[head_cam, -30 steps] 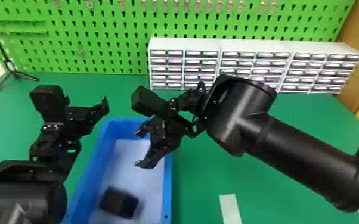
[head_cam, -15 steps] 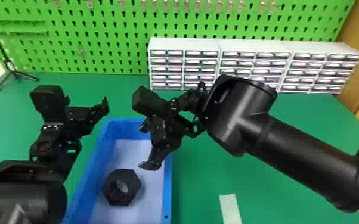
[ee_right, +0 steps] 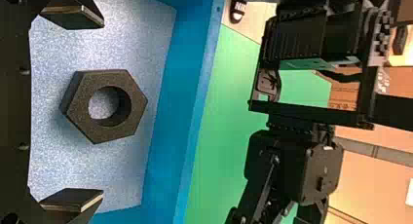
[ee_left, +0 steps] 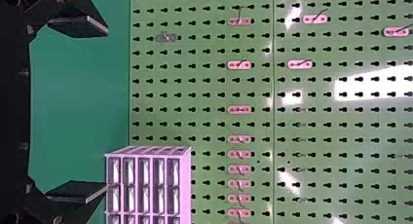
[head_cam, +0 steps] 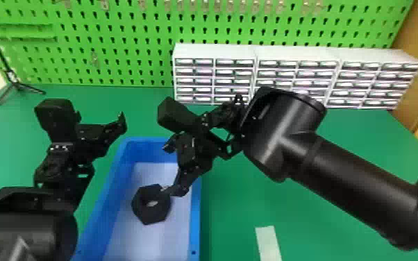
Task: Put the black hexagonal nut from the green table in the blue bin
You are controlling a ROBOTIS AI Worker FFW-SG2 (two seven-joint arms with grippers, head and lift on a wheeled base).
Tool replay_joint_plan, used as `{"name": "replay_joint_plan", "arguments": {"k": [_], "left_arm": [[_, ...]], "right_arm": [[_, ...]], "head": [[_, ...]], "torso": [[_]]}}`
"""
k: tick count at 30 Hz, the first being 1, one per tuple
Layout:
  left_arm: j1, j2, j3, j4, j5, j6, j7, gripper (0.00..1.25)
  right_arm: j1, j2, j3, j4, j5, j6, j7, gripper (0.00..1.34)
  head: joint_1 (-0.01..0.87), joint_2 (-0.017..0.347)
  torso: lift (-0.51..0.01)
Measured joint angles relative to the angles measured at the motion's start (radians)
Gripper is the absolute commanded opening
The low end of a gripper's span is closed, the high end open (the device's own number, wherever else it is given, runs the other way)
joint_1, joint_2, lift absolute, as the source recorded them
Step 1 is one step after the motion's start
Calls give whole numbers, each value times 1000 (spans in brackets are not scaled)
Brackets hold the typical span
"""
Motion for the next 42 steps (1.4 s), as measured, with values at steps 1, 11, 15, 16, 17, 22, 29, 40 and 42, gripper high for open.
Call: {"name": "replay_joint_plan", "arguments": {"k": [1,11,15,16,17,22,29,40,42], "left_arm": [[0,0,0,0,0,0,0,1086],[-3,0,-1,0,0,0,0,1086],[-4,0,-3,0,0,0,0,1086],[-4,0,-3,0,0,0,0,1086],[-4,0,-3,0,0,0,0,1086],[-6,-1,-4,0,0,0,0,1086],[-6,0,-3,0,0,0,0,1086],[-3,0,0,0,0,-1,0,1086],[-3,-1,0,0,0,-2,0,1086]], "right_arm": [[4,-1,-9,0,0,0,4,1256],[62,2,-161,17,-14,-1,51,1258],[108,20,-269,31,-4,-1,57,1258],[119,26,-295,32,2,-1,57,1258],[129,31,-320,33,10,-1,57,1258],[179,60,-446,37,60,0,50,1258],[250,101,-604,40,92,1,-40,1258],[362,167,-796,26,123,-33,-186,1256],[382,172,-821,13,124,-46,-223,1258]], "head": [[683,28],[683,28],[683,28],[683,28],[683,28],[683,28],[683,28],[683,28],[683,28]], "torso": [[-96],[-96],[-96],[-96],[-96],[-96],[-96],[-96],[-96]]}}
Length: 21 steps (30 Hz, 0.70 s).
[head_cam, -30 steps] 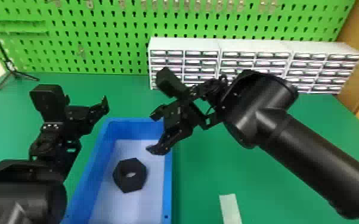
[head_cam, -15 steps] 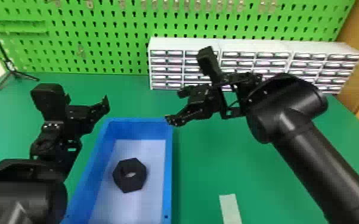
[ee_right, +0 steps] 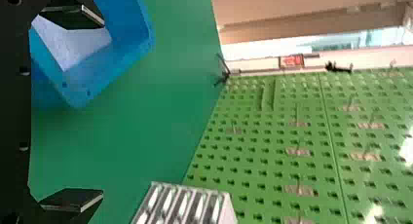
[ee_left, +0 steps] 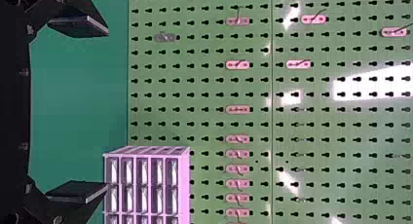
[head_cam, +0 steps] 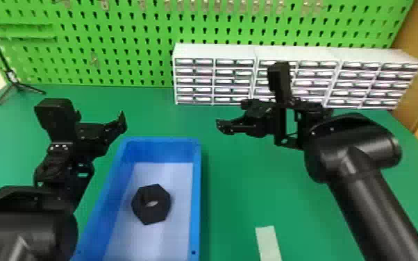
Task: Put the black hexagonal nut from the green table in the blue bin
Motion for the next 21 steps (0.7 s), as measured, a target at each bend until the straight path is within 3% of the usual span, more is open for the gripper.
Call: {"name": "replay_joint_plan", "arguments": {"k": [9,21], "left_arm": [[4,0,0,0,1,-1,0,1086],[6,0,0,0,5,-2,0,1086]], "right_arm": [[86,22,-93,-47,-33,-86,-196,1258],[189,48,-133,-60,-84,-225,-401,1256]], "head": [[683,28],[683,28]], "torso": [[-96],[-96]]}}
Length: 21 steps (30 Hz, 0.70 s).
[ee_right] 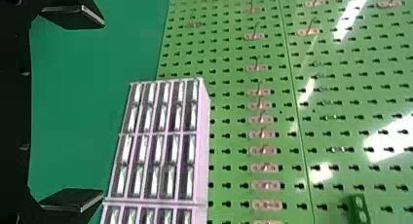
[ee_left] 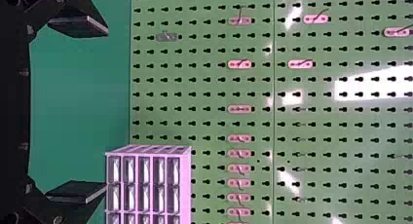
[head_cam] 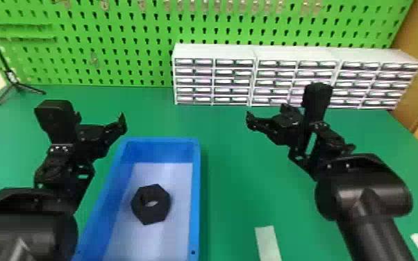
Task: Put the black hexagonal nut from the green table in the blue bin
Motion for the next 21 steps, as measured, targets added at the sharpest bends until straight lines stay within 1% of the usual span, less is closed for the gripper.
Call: {"name": "replay_joint_plan", "arguments": {"k": [6,12,18,21], "left_arm": [[0,0,-1,0,1,-1,1,1086],[2,0,-3,0,1,-2,1,1086],[2,0,-4,0,-1,-2,1,1086],[3,0,-4,0,-6,-5,1,1086]], "right_arm": [[43,14,-6,0,-7,-83,-104,1256],[75,34,-20,3,21,-155,-172,1253],[98,40,-9,44,27,-275,-265,1244],[106,43,-4,69,23,-325,-287,1249]], "head": [[683,28],[683,28],[683,28],[683,28]], "torso": [[-96],[-96],[-96],[-96]]}}
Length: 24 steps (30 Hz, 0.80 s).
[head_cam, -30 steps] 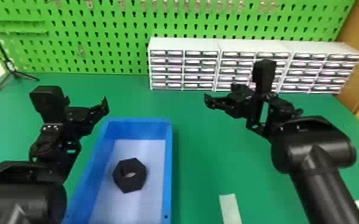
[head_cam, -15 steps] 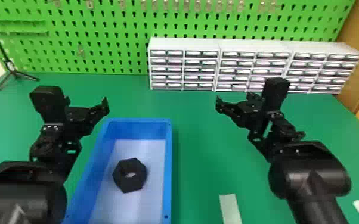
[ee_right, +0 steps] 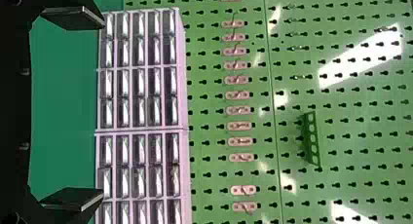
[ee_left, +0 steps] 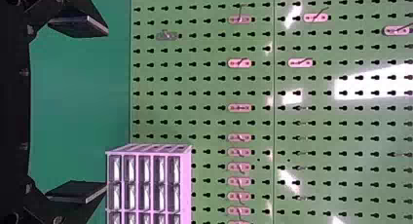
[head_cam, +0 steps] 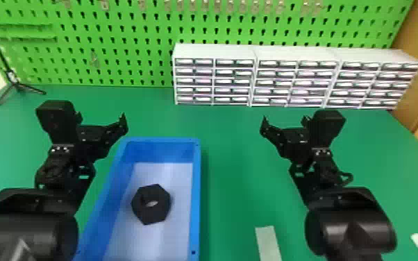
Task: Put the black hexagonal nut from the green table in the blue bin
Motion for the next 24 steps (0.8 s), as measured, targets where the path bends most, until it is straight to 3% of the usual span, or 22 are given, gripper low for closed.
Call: {"name": "replay_joint_plan", "arguments": {"k": [24], "left_arm": [[18,-2,-5,13,-19,-29,13,1086]], "right_arm": [[43,7,-27,30,14,-70,-20,1246]], "head": [[683,28]], "torso": [[-96]]}}
